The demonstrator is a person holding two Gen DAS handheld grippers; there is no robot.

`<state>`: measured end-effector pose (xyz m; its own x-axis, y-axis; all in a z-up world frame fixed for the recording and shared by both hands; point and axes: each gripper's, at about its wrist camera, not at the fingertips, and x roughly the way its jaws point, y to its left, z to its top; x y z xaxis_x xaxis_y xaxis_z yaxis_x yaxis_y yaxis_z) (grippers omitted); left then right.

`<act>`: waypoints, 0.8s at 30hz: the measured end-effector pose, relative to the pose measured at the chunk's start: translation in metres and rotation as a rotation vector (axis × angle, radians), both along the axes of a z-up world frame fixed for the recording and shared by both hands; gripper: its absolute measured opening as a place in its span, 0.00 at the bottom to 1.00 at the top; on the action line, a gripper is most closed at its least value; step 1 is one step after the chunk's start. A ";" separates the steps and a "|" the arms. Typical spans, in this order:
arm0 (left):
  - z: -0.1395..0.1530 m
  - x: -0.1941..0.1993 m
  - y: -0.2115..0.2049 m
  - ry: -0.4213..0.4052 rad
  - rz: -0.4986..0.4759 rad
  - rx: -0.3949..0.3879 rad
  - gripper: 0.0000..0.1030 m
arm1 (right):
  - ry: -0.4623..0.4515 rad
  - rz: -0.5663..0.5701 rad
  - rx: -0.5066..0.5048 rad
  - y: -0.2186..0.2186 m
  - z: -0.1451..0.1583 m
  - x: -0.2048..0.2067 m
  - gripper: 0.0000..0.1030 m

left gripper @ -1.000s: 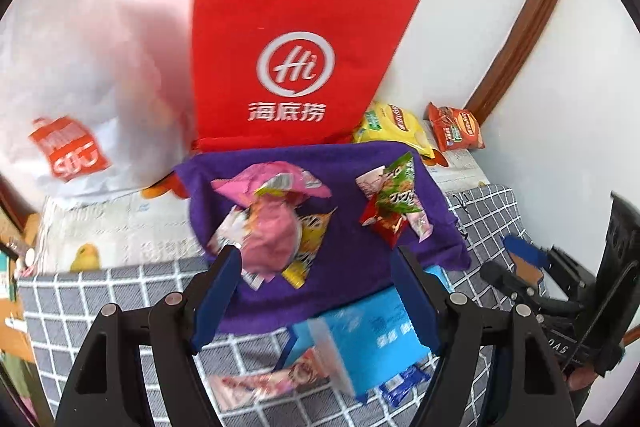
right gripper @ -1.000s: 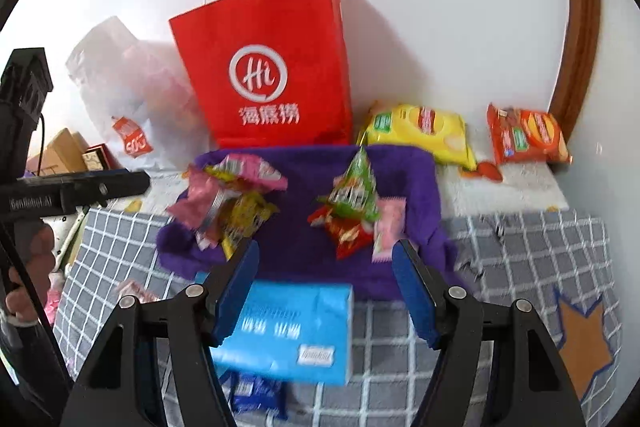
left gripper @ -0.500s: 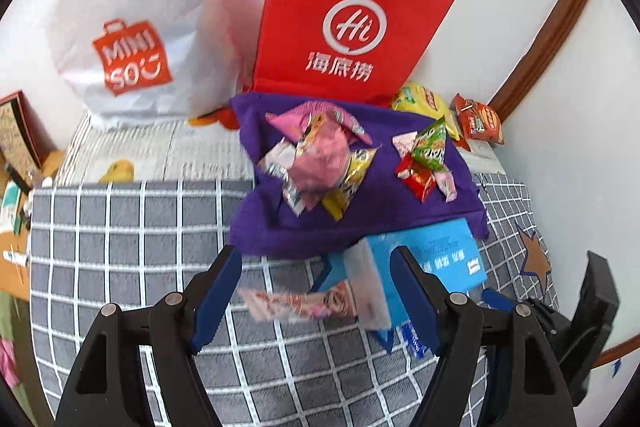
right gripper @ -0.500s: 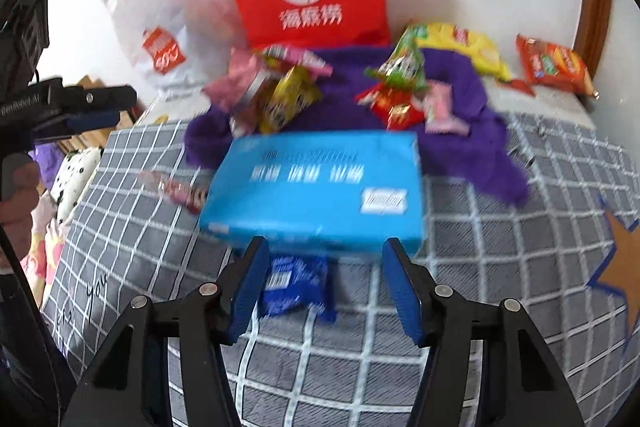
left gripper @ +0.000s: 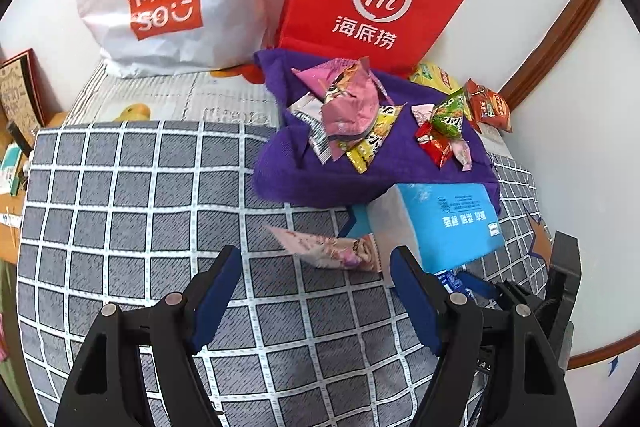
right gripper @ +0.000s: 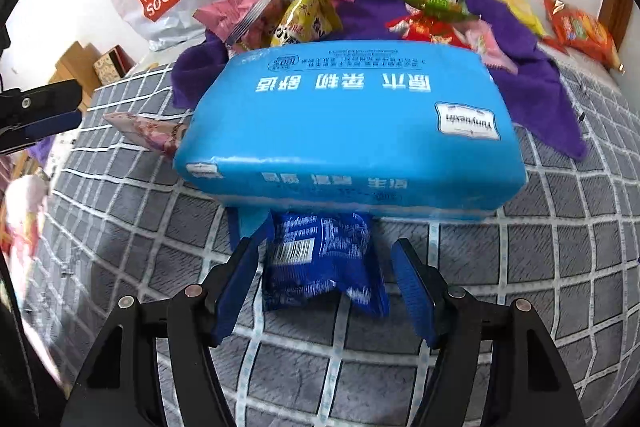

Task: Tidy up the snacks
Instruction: 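Move both open tools back toward the blue tissue pack, then grasp the blue snack bag with the right tool while the left tool grasps the pink Lotso packet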

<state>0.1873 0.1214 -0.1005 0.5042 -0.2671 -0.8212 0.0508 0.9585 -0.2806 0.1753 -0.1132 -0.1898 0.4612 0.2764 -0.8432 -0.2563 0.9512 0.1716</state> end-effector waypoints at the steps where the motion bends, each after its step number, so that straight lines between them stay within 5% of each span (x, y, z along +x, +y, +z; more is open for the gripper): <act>1: -0.001 0.000 0.001 0.000 -0.001 0.000 0.73 | -0.006 0.002 -0.007 0.001 -0.001 -0.001 0.67; 10: -0.007 0.003 -0.008 0.000 -0.022 0.018 0.73 | -0.075 0.033 -0.092 0.006 -0.002 -0.012 0.44; 24: -0.016 0.044 -0.019 0.002 -0.090 -0.047 0.71 | -0.085 -0.061 -0.034 -0.049 0.017 -0.026 0.41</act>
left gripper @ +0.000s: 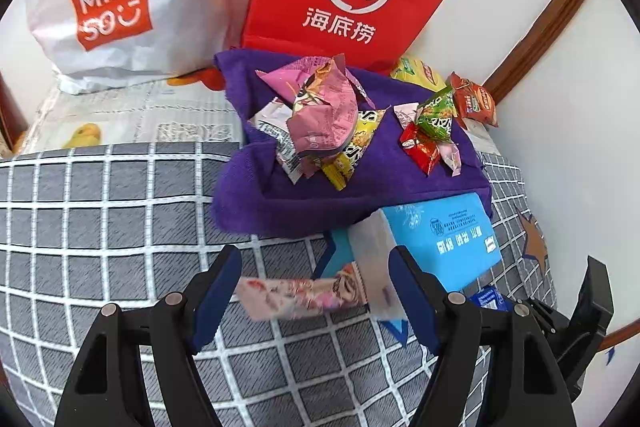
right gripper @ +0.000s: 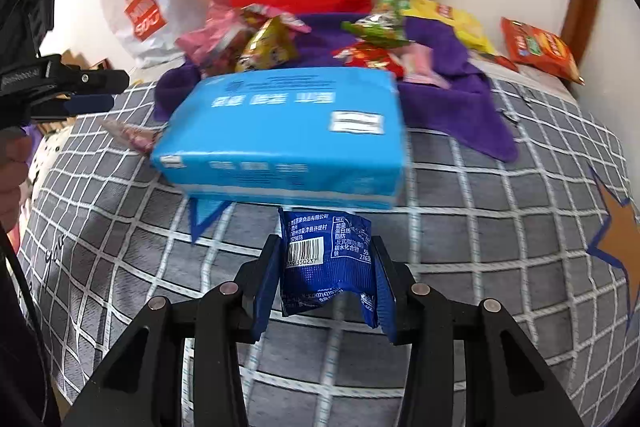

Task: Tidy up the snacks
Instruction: 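Grasp the blue snack bag with the right tool while the left tool grasps the pink Lotso packet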

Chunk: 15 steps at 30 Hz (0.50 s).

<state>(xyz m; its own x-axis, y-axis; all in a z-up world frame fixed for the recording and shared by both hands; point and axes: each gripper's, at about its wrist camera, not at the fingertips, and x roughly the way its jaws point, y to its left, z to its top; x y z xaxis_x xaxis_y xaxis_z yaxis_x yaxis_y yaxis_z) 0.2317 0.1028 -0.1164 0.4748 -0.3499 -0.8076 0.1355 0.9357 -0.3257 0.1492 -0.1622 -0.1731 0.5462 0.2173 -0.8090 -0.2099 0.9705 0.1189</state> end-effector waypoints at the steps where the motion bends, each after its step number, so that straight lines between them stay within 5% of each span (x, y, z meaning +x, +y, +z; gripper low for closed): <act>1: -0.003 0.003 -0.001 0.005 -0.004 -0.004 0.71 | 0.002 -0.008 0.003 -0.004 0.000 0.001 0.41; 6: -0.016 0.011 -0.007 0.035 -0.020 -0.007 0.66 | 0.004 -0.030 0.005 -0.014 -0.002 0.006 0.41; 11: -0.028 0.007 -0.008 0.070 -0.047 -0.010 0.47 | 0.018 -0.040 0.003 -0.016 -0.012 0.011 0.41; 15: -0.034 -0.005 -0.013 0.085 -0.088 -0.001 0.45 | 0.022 -0.045 0.009 -0.016 -0.021 0.014 0.42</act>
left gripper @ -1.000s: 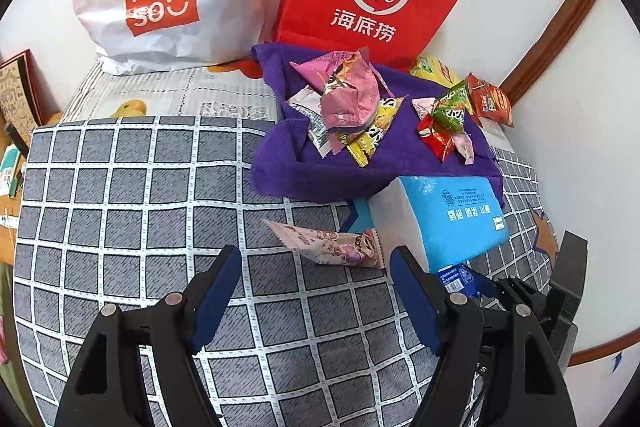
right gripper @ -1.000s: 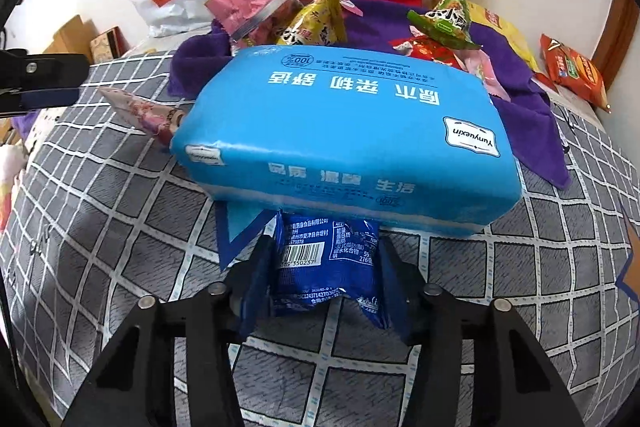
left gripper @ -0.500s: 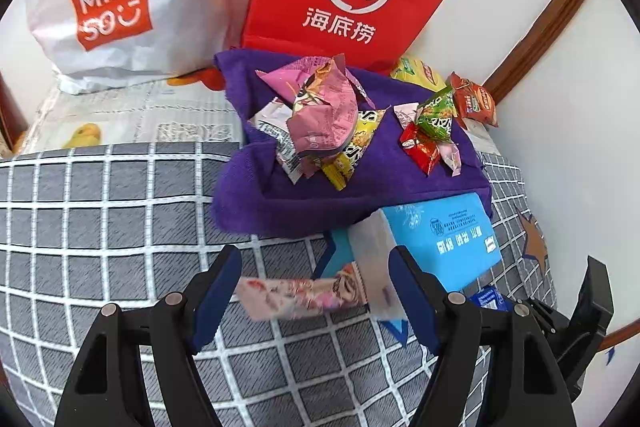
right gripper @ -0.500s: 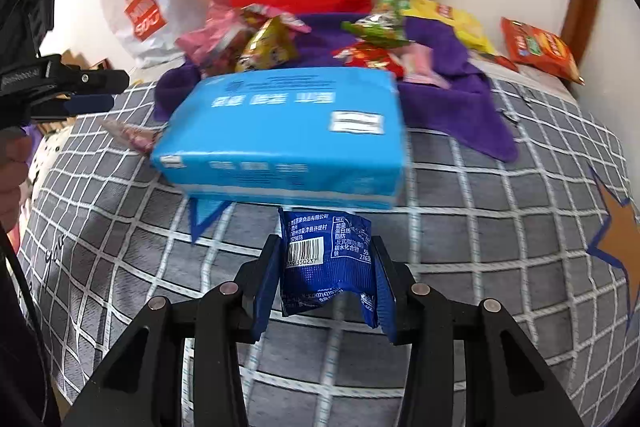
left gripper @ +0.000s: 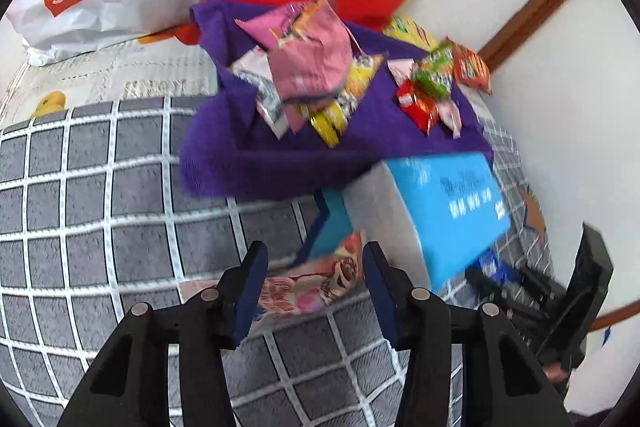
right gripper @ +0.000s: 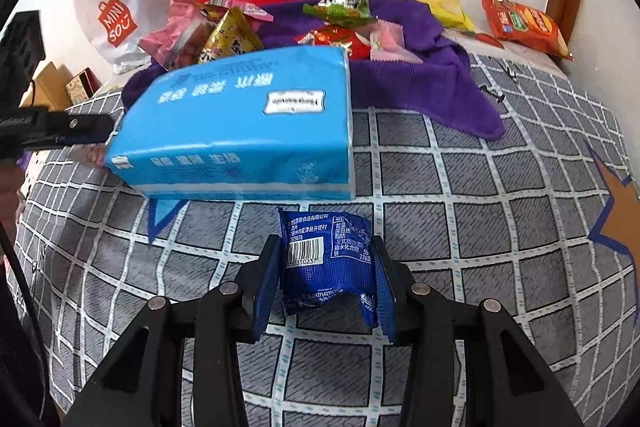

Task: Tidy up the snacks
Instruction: 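Grasp the blue snack bag with the right tool while the left tool grasps the pink Lotso packet, then carry the blue bag and pink Lotso packet up over the purple towel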

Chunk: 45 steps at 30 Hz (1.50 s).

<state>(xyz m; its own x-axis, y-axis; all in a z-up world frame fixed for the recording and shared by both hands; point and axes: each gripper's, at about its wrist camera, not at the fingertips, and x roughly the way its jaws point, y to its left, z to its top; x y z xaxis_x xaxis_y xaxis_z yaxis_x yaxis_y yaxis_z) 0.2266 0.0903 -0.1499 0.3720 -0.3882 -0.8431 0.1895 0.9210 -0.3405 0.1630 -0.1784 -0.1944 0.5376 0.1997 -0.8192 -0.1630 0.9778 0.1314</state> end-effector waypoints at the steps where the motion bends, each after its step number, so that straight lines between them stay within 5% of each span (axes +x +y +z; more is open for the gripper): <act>1: -0.003 -0.005 -0.003 0.006 -0.011 0.012 0.45 | -0.015 0.002 -0.005 0.001 0.000 -0.001 0.42; 8: -0.023 -0.026 -0.017 0.043 -0.034 0.050 0.45 | -0.090 0.067 -0.068 0.008 -0.004 -0.001 0.42; 12: -0.022 -0.038 -0.025 -0.008 -0.033 0.100 0.45 | -0.130 0.148 -0.118 0.011 -0.004 -0.003 0.42; 28: -0.032 -0.058 -0.055 -0.278 0.061 0.299 0.46 | -0.125 0.128 -0.071 0.004 -0.007 -0.001 0.47; 45: -0.030 -0.059 -0.056 -0.272 0.064 0.296 0.46 | -0.118 0.136 -0.059 0.003 -0.007 0.000 0.50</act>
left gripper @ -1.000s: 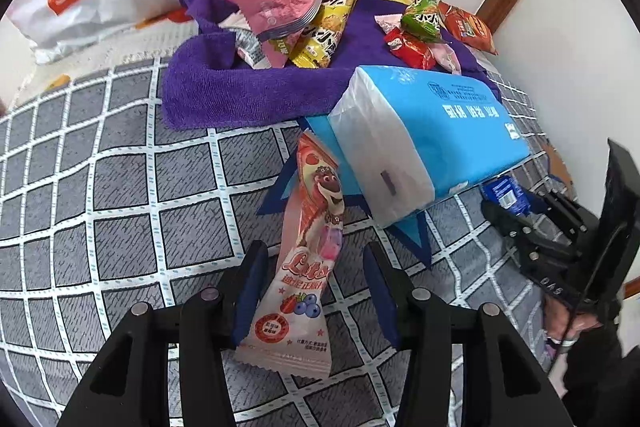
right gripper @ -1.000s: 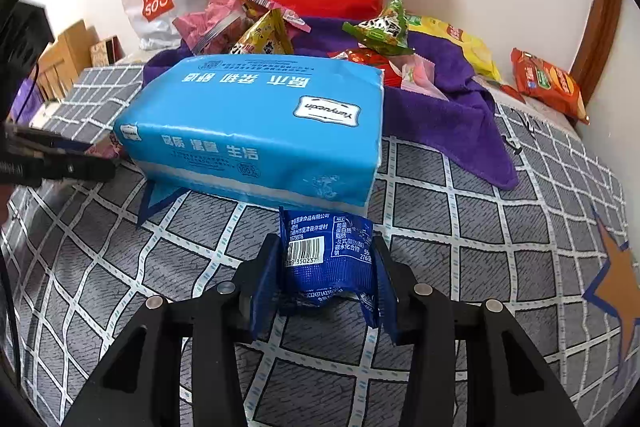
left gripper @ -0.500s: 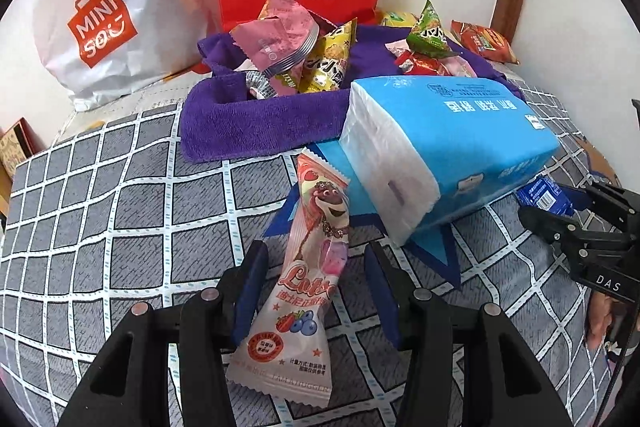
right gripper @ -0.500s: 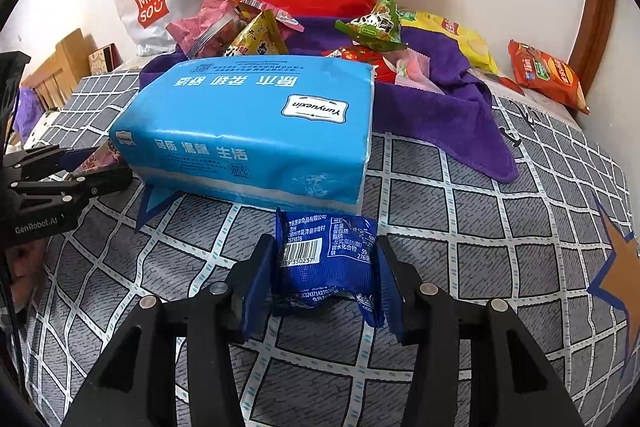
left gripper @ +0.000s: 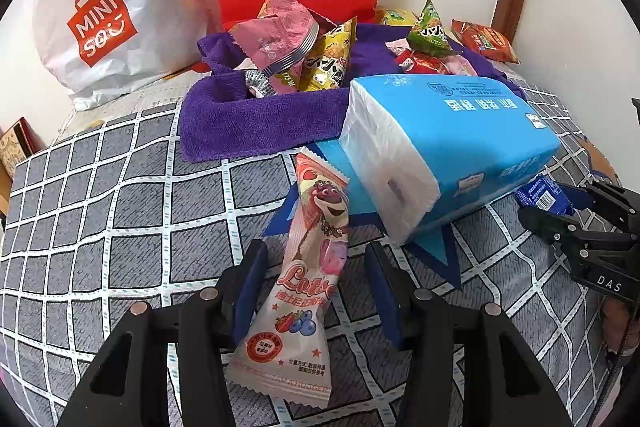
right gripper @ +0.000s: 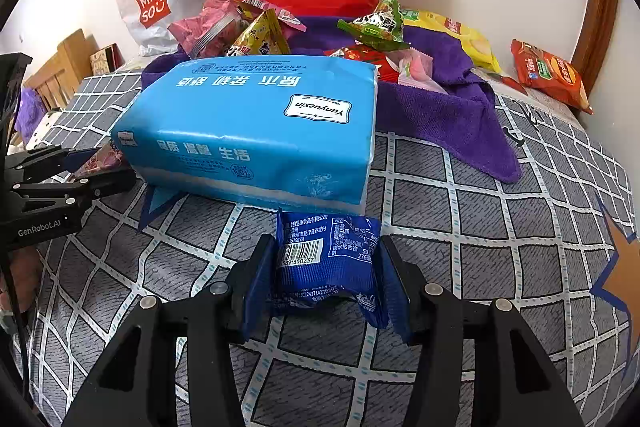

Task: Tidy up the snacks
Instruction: 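Carry the blue bag and pink Lotso packet up over the purple towel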

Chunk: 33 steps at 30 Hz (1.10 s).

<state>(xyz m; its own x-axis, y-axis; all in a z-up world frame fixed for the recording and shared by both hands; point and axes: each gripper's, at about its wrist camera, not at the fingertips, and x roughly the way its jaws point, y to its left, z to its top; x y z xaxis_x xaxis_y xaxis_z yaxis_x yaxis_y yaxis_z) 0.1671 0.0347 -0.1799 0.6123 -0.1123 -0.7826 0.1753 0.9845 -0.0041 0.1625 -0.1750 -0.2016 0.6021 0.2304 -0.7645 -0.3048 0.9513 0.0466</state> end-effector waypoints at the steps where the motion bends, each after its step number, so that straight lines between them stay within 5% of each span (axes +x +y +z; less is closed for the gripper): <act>1: 0.000 0.000 0.000 -0.001 0.001 -0.001 0.46 | 0.001 0.000 0.003 0.000 0.000 0.000 0.50; 7: 0.001 -0.001 0.010 -0.007 0.027 -0.065 0.23 | -0.007 -0.002 -0.012 0.000 0.000 0.000 0.49; 16: 0.007 -0.013 0.003 -0.017 0.003 -0.022 0.22 | -0.036 0.013 -0.076 0.009 0.003 -0.011 0.39; 33: 0.056 -0.070 0.006 -0.030 -0.011 -0.180 0.21 | -0.035 -0.087 0.029 0.001 0.048 -0.077 0.39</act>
